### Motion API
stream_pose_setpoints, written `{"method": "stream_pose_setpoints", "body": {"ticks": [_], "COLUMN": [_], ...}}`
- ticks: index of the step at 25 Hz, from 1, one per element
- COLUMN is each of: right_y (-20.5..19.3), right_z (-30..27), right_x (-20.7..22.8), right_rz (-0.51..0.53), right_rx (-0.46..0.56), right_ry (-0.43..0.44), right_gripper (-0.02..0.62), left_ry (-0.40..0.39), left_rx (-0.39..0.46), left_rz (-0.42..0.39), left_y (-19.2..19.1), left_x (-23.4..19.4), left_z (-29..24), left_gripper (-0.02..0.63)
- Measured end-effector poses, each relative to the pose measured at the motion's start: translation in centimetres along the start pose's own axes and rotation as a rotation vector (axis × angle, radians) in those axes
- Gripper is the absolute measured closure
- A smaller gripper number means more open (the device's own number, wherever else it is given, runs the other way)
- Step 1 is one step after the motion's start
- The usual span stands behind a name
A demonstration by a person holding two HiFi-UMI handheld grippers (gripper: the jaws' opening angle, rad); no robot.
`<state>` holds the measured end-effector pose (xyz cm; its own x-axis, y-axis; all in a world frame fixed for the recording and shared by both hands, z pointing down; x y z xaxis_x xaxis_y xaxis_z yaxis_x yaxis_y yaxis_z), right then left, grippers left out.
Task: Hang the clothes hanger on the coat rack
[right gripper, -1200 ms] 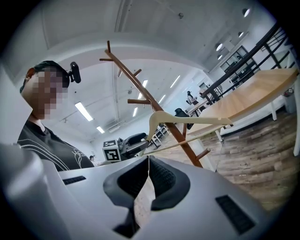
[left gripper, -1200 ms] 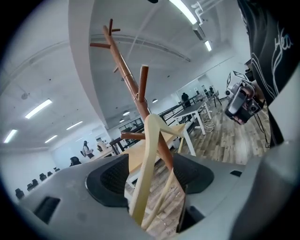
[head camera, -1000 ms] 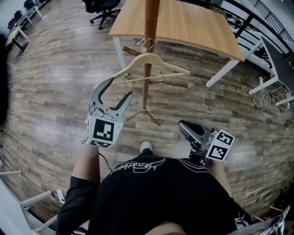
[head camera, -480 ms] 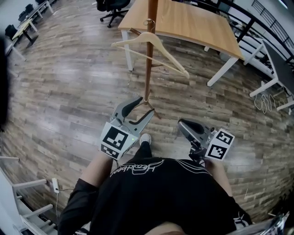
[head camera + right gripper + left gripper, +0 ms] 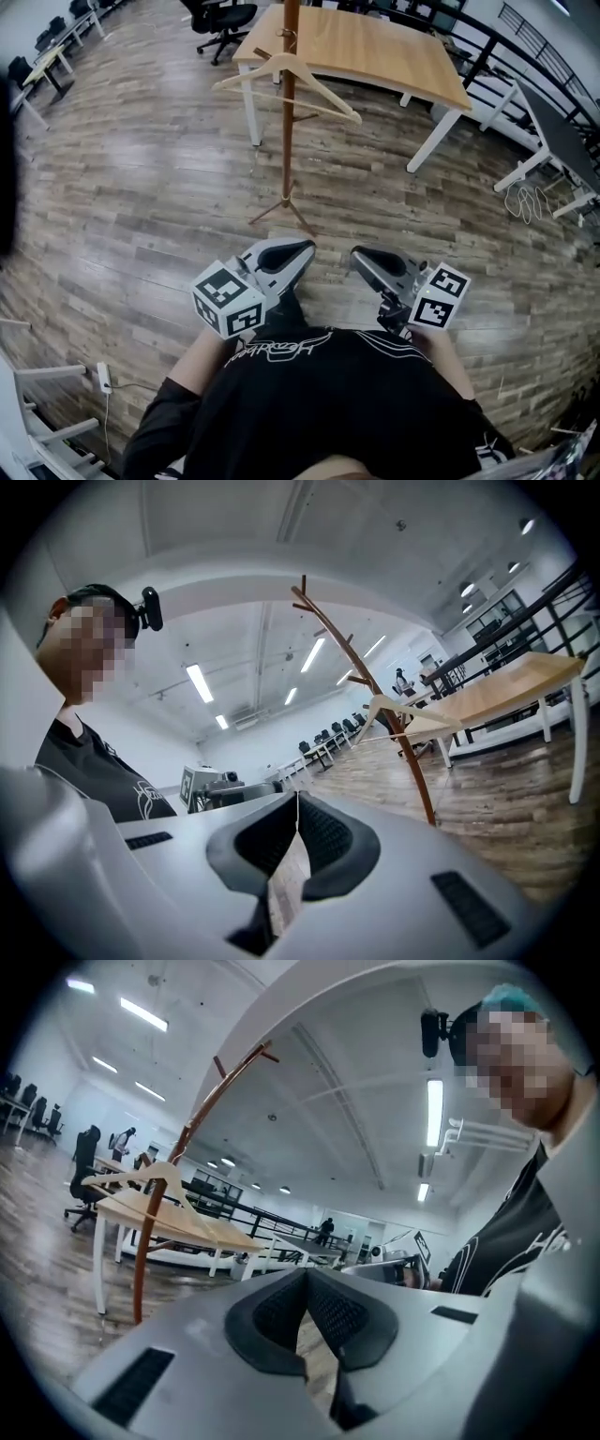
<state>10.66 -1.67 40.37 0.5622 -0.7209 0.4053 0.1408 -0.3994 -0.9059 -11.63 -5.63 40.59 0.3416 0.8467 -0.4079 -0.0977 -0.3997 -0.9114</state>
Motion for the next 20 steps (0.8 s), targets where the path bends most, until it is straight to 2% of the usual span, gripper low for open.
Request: {"method": "stream_pose_setpoints", "body": {"ticks": [3, 9, 20], "right_y": [-0.6, -1.4, -2.7], "right_z": [1.7, 3.8, 5.3], "right_x": [-1.6, -3.7, -4.3], "right_rz": [0.024, 0.034, -0.004], "right_rx": [0.003, 0.03, 0.042], "right_ry": [-0.005, 0.013, 0.024], "right_gripper": [0.557, 0.557, 0.557], "left_ry": [-0.027, -0.07, -0.063], "left_rx": [-0.003, 0.052, 0.002], "left_rz": [0.017, 0.114, 0.114], "left_y": [-1.1, -1.7, -2.4], "left_x": [2.3, 5.1, 6.8], "left_z": [0.2, 1.3, 1.4], "left_gripper": [0.6, 0.6, 0.6]}}
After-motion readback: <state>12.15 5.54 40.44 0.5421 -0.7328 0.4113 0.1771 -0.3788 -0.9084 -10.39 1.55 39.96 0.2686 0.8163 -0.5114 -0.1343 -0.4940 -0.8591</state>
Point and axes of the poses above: the fingertips, and each gripper's own axes: z backward along the fingers, x to its right, y out of its top, the point moved 9 cm from there along z, backward along the fingers, and after that the axes turned 4 degrees about z, right-handed, at the moved point
